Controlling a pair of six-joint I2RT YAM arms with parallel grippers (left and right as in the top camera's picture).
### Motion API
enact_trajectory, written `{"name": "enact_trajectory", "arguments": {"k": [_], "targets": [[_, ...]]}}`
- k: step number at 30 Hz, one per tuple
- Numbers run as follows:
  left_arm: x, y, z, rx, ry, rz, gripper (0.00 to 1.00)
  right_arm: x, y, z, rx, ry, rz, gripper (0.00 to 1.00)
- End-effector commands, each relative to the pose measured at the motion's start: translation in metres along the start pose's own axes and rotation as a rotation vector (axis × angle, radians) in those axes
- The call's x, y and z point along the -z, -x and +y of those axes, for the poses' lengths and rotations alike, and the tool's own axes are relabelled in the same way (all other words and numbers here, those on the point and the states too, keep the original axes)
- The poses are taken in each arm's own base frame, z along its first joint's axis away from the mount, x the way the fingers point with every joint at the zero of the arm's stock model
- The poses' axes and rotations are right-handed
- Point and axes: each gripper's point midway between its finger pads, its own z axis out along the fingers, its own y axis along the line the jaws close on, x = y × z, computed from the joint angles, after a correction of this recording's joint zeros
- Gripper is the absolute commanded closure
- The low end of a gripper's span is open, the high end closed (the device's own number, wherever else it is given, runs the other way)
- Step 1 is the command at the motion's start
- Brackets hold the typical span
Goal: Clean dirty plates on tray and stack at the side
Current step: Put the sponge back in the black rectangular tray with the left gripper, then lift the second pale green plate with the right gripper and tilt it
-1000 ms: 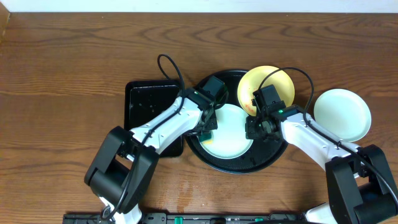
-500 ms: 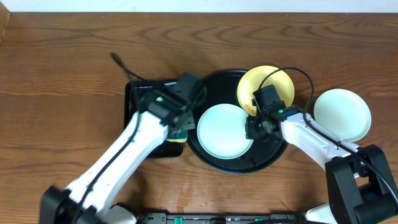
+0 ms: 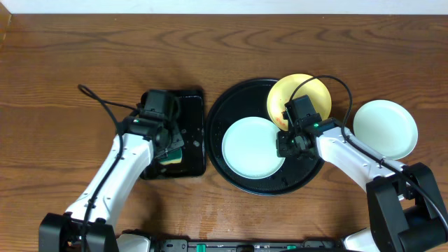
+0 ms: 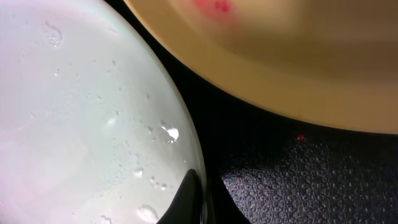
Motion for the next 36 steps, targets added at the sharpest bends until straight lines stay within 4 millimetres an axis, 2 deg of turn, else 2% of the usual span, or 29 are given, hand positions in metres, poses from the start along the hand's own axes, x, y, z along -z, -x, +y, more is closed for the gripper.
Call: {"name": "enact_trajectory", "arguments": {"k": [1,3,5,10,15,19,22,23,24,28,32,36], "targets": [[0.006,0.002,-0.016,-0.025,-0.119,0.025,0.56,-0.006,-0.007,-0.021,0.043,-0.094,0.021,0.99],[0.014,0.004,-0.023,-0.023,-0.167,0.032,0.46,-0.006,-0.007,-0.021,0.053,-0.093,0.018,0.99],[0.033,0.007,-0.029,-0.018,-0.213,0.021,0.36,-0.005,-0.005,-0.020,0.061,-0.092,0.015,0.99],[0.074,0.007,-0.024,-0.008,-0.250,-0.044,0.30,0.009,0.008,-0.011,0.087,-0.062,-0.023,0.99],[0.112,-0.003,-0.009,0.009,-0.281,-0.121,0.28,0.044,0.037,0.016,0.132,0.035,-0.136,0.99],[0.133,-0.019,0.000,0.007,-0.297,-0.153,0.28,0.086,0.068,0.034,0.151,0.087,-0.278,0.99],[0.142,-0.027,0.004,0.006,-0.306,-0.170,0.27,0.113,0.085,0.048,0.168,0.117,-0.358,0.99],[0.145,-0.029,0.005,0.005,-0.309,-0.176,0.18,0.119,0.090,0.055,0.169,0.129,-0.379,0.99],[0.147,-0.029,0.005,0.004,-0.313,-0.182,0.17,0.125,0.095,0.062,0.179,0.143,-0.403,0.99],[0.149,-0.030,0.005,0.042,-0.322,-0.187,0.16,0.142,0.111,0.104,0.254,0.221,-0.522,0.99],[0.149,-0.030,0.005,0.045,-0.321,-0.184,0.17,0.146,0.119,0.138,0.299,0.229,-0.621,0.99],[0.148,-0.030,0.005,0.045,-0.320,-0.181,0.16,0.130,0.119,0.177,0.361,0.255,-0.665,0.99]]}}
